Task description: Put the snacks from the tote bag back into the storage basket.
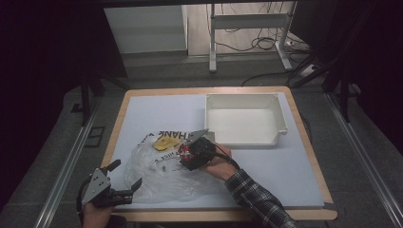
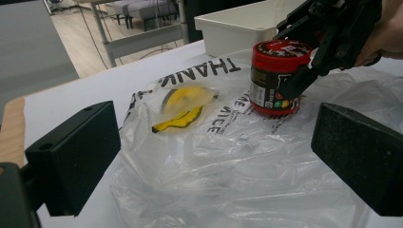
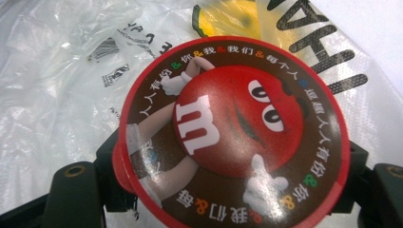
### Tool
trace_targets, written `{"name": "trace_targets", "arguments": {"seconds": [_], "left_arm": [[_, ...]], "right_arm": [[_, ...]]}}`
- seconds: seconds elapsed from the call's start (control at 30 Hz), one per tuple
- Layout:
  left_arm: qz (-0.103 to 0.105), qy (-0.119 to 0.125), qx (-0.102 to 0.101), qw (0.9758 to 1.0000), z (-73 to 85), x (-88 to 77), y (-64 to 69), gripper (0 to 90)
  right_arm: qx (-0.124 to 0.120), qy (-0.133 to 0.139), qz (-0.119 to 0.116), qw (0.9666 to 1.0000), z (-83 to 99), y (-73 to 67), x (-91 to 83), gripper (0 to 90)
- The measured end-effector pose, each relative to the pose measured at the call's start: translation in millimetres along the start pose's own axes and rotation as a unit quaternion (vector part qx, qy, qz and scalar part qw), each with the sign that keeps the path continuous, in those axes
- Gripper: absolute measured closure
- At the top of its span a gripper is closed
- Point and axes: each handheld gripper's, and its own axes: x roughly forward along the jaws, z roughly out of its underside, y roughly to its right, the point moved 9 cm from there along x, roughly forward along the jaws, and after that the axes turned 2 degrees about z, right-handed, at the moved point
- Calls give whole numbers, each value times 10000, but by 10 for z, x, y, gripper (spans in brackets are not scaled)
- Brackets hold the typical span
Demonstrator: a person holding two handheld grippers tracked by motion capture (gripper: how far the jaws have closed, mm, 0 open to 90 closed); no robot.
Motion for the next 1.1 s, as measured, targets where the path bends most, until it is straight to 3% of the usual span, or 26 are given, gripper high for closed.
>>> {"name": "trace_targets", "arguments": {"seconds": [0.47,1.1], "left_arm": [[-55,251,-2,9997,-56,-37,-16,17],[-81,254,109,9996,-58,-29,-4,16]], "right_arm": [[-120,131,-153,9997,-90,-48,-241,258],[-124,158,-45,9998,-1,147,-544,258]]}}
